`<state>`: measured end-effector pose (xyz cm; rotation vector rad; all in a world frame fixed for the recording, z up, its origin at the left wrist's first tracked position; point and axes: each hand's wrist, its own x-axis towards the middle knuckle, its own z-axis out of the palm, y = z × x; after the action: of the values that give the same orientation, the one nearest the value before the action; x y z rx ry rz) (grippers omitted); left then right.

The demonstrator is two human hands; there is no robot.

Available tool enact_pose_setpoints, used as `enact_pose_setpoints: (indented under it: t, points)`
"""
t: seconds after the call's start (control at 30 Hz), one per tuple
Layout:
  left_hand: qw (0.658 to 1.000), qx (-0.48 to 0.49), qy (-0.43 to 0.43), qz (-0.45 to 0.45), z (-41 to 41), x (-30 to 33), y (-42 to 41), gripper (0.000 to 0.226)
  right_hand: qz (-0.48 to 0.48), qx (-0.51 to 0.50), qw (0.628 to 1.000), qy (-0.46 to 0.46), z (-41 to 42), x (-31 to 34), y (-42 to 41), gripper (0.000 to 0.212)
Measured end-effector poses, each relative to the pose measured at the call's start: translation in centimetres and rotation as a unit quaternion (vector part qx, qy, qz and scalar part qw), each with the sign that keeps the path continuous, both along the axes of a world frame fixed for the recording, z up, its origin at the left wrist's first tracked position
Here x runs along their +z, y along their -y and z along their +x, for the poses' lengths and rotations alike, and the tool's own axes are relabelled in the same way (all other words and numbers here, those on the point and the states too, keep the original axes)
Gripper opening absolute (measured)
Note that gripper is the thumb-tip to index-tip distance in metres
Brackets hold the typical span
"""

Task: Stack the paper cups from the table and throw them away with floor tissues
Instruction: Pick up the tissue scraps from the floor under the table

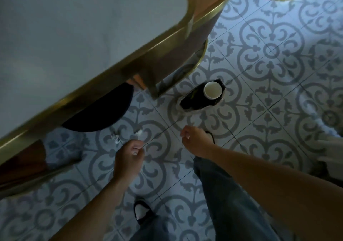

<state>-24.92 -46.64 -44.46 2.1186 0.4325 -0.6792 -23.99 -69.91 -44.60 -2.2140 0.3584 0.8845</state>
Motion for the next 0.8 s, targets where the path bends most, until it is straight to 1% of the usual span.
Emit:
enact_pose_setpoints:
  t: [0.13, 0.23, 0.33, 0.43, 0.53, 0.6, 0.67, 0.8]
  points:
    - [1.0, -0.007, 0.023, 0.018, -4.5, 0.1, -7.2, 0.014, -0.018, 0.057, 0.998, 0.023, -3.0, 0.5, -5.7, 0.023]
    - [0.998, -0.004, 0.05, 0.039, -6.3, -0.6, -11.8, 0.016, -0.048, 0.087, 0.993, 0.055, -3.5, 0.1, -9.6, 0.024]
    - [0.997, 0.033, 0.052, 0.055, -6.9, -2.6, -14.9, 0.015, -0.068, 0.144, 0.984, 0.079, -2.6, -1.8, -12.8, 0.025]
    - [0.994, 0.049, 0.066, 0.071, -6.8, -6.0, -16.8, 0.017, -0.073, 0.214, 0.968, 0.104, -0.6, -5.4, -15.8, 0.024]
    - [0.993, 0.038, 0.078, 0.083, -5.7, -10.1, -17.9, 0.016, -0.072, 0.226, 0.963, 0.13, 1.3, -10.1, -18.1, 0.023]
    - [0.992, 0.041, 0.095, 0.078, -4.7, -13.2, -18.6, 0.018, -0.076, 0.246, 0.955, 0.147, 2.7, -13.9, -19.3, 0.017]
    - [0.99, 0.024, 0.114, 0.084, -3.3, -16.7, -19.2, 0.018, -0.081, 0.271, 0.945, 0.163, 4.3, -17.7, -20.1, 0.01]
    - [0.982, -0.004, 0.16, 0.103, -0.7, -23.6, -20.5, 0.018, -0.087, 0.331, 0.92, 0.19, 7.7, -24.8, -21.7, 0.011]
